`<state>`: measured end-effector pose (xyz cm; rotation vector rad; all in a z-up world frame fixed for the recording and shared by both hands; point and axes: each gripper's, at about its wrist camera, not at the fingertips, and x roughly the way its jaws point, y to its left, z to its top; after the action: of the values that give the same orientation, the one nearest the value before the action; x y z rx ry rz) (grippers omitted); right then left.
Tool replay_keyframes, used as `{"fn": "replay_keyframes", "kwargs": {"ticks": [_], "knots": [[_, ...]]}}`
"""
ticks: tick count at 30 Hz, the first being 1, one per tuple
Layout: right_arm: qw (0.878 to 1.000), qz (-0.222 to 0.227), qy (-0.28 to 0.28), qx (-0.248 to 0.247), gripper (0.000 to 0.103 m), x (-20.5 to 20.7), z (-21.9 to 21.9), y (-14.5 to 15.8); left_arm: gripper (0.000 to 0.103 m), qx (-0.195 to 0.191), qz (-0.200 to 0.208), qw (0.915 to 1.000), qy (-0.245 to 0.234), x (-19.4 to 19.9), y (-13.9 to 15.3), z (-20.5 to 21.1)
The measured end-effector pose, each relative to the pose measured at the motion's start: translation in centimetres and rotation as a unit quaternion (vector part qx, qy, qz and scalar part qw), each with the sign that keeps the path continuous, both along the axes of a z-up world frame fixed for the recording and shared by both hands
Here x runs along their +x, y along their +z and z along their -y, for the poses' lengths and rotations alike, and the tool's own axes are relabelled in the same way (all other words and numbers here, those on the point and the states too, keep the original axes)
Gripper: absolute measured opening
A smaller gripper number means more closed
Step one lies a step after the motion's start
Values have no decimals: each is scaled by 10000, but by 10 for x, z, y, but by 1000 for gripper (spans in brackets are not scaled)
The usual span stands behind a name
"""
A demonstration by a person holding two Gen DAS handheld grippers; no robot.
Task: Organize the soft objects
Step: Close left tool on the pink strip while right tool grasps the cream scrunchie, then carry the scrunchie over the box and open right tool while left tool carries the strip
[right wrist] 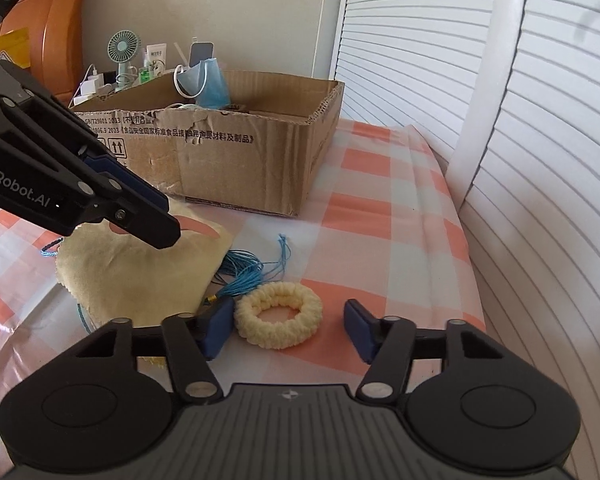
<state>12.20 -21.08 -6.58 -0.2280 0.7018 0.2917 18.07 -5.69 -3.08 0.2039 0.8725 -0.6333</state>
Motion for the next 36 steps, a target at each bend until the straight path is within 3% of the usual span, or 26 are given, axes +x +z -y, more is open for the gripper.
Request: {"fn": "replay_keyframes", "kwargs": {"ticks": [1, 7, 23, 36], "knots": [[10000, -5, 5, 3, 51, 0, 0, 1, 18, 0, 0, 10000, -10, 0, 0, 0], [9999, -37, -132, 63, 46, -4, 4, 6, 18, 14, 29, 10000, -72, -2, 1, 2], [9997, 230, -85, 72, 45, -26, 11, 50, 18, -79, 312, 9995, -35, -25, 27, -14], [9974, 621, 355, 18, 45, -4, -19, 86, 18, -109, 628, 9978, 160, -27, 51, -38]]}}
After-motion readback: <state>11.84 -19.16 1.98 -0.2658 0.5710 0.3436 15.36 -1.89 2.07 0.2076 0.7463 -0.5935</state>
